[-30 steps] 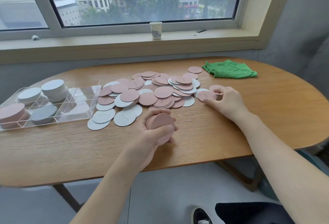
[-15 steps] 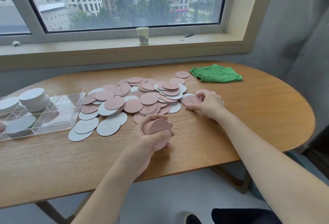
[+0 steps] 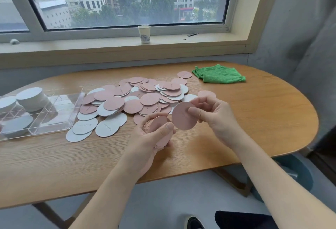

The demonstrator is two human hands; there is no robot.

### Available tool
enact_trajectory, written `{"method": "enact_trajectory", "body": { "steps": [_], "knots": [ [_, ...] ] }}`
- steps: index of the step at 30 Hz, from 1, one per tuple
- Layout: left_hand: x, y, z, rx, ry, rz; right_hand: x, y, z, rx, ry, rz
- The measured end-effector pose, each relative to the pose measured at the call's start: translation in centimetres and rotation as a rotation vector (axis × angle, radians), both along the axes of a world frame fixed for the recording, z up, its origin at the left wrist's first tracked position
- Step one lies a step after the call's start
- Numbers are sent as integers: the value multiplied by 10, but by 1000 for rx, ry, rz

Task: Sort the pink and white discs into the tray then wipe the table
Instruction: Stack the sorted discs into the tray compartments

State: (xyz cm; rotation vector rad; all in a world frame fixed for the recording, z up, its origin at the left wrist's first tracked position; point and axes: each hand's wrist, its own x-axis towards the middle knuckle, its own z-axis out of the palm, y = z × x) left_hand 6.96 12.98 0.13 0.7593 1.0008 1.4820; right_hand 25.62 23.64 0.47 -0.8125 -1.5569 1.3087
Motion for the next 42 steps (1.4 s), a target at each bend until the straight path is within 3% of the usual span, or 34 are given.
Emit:
{"method": "enact_trajectory", "body": {
  "steps": [5,12,16,23,29,36,42],
  "knots": [
    [0,-1,0,3,-13,-17,-12,-15,1,-7,13,121],
    [1,0,0,-10,-16,-1,-26,-18,-6,39,-70,52],
    [-2,0,-3,-25,-82,2,-15,-5,-9,89,-229,-2],
    [-4,-2,-3,5,-155,-103,14,61,-26,273,-701,-379],
    [-8,1,-5,24,-149,-108,22,109,-35,226,-855,-469],
    [-9,3,-6,3,-107,-129,15,130,-26,124,-916,-444],
    [-9,2,-4,-12,-140,-142,22,128,-20,31,-711,-452]
  ]
}}
